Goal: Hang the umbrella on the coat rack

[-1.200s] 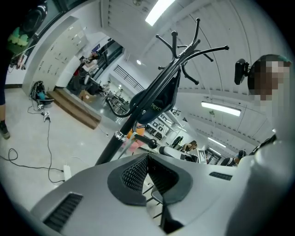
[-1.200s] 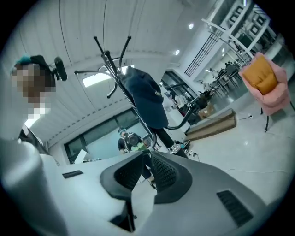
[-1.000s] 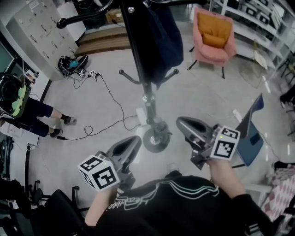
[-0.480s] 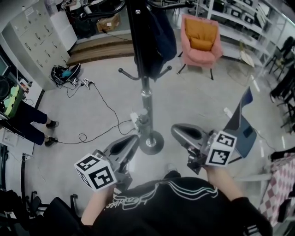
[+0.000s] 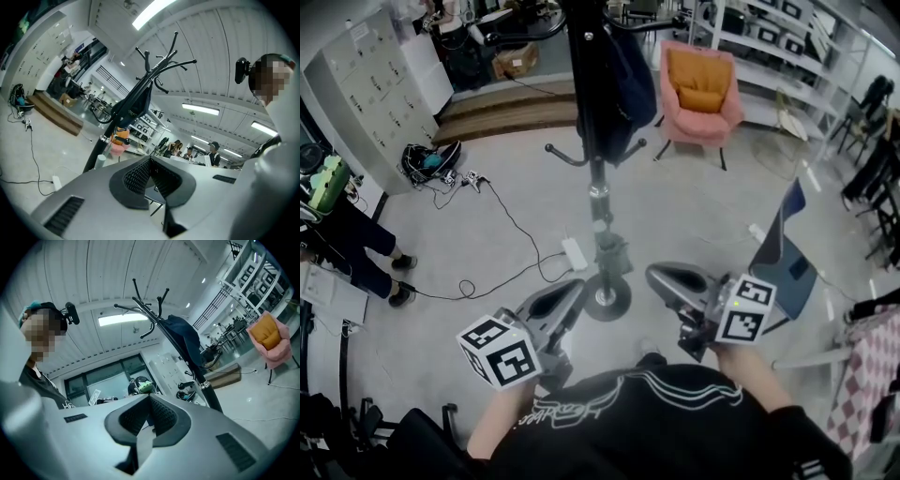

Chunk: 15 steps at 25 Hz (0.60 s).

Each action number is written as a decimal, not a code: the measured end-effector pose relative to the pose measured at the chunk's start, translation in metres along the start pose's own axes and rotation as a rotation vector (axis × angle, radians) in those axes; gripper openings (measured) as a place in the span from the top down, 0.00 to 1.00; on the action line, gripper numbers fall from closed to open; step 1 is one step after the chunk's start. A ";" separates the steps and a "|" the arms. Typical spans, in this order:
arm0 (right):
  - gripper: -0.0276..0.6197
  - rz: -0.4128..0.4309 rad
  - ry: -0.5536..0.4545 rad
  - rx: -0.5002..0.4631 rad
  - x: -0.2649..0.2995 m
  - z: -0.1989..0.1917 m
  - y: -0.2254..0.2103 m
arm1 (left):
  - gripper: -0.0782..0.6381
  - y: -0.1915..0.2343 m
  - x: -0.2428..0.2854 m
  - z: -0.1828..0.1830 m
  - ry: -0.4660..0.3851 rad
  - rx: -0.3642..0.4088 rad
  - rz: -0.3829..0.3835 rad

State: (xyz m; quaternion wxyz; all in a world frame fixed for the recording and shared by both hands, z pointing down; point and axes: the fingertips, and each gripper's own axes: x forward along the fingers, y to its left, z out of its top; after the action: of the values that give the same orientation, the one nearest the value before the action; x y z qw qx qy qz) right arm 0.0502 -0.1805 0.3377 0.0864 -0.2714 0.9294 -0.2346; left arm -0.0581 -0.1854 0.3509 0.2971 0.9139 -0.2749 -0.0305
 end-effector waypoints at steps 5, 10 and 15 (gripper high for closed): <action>0.94 -0.002 0.000 -0.028 -0.001 -0.003 0.003 | 0.89 0.000 -0.003 -0.002 0.000 0.000 0.009; 0.94 0.002 0.008 -0.036 0.001 -0.003 0.001 | 0.89 0.001 -0.003 0.000 -0.005 0.005 0.016; 0.94 0.005 0.010 -0.022 0.003 -0.003 -0.004 | 0.89 0.004 -0.002 -0.001 -0.009 -0.010 0.029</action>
State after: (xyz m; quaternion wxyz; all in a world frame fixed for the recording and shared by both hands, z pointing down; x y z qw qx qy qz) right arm 0.0489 -0.1835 0.3423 0.0792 -0.2691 0.9330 -0.2255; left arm -0.0619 -0.1868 0.3539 0.3008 0.9081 -0.2895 -0.0316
